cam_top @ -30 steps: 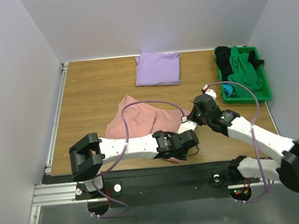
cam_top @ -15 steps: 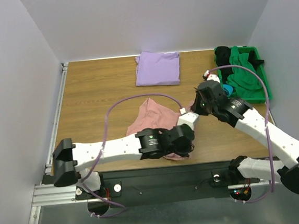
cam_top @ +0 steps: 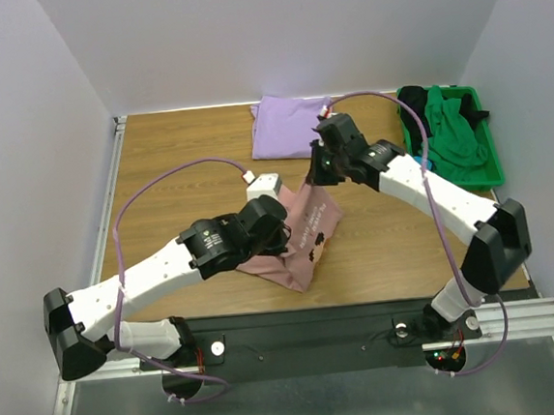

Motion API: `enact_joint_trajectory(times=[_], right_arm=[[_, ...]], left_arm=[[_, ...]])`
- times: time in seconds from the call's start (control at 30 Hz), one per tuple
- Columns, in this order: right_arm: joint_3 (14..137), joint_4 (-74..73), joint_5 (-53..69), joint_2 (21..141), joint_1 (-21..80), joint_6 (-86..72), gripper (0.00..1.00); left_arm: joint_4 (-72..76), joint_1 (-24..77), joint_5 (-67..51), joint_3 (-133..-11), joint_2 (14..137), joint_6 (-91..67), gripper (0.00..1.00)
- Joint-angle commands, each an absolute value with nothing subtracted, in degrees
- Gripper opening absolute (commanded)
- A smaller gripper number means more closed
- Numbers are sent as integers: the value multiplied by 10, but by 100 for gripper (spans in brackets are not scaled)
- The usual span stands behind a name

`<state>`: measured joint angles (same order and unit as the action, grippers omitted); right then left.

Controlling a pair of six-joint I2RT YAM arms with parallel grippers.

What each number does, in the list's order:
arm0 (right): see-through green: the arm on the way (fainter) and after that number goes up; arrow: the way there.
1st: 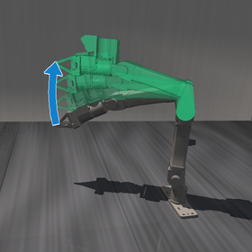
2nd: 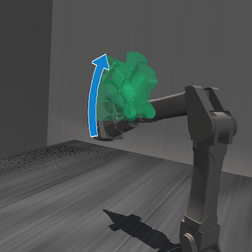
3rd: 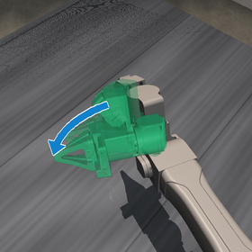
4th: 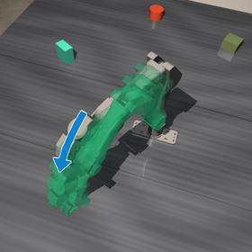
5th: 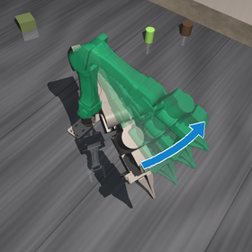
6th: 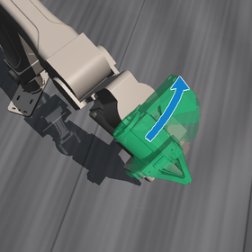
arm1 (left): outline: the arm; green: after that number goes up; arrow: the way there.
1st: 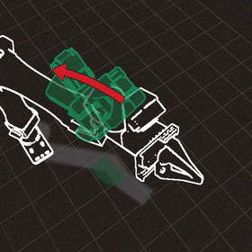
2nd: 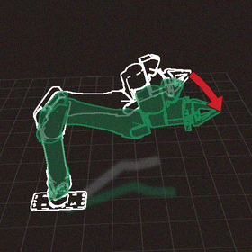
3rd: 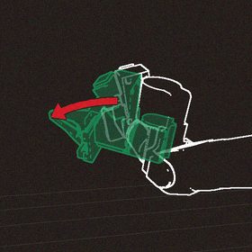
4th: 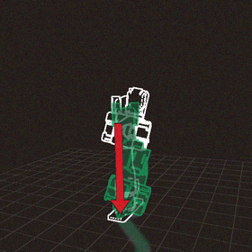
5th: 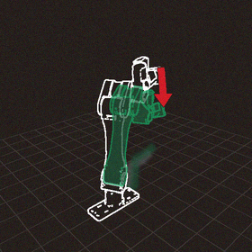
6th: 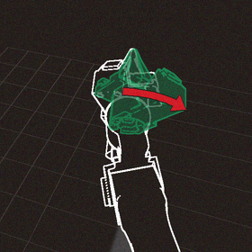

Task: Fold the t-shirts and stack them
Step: Fold the tshirt

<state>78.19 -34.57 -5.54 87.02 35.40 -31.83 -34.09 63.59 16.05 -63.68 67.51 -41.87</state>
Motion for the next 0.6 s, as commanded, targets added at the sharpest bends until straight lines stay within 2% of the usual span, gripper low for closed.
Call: enact_joint_trajectory(times=[0.0,0.5,0.53,0.57], right_arm=[[863,-286,-33,936,370,-297,1],[999,-279,-11,1161,375,-306,0],[1007,-279,-8,1173,375,-308,2],[1015,-279,-6,1183,375,-309,9]], left_arm=[[-389,603,175,-630,657,-417,0],[-389,432,188,-567,727,-412,0],[-382,424,186,-559,735,-405,0],[-372,406,173,-556,739,-403,4]])
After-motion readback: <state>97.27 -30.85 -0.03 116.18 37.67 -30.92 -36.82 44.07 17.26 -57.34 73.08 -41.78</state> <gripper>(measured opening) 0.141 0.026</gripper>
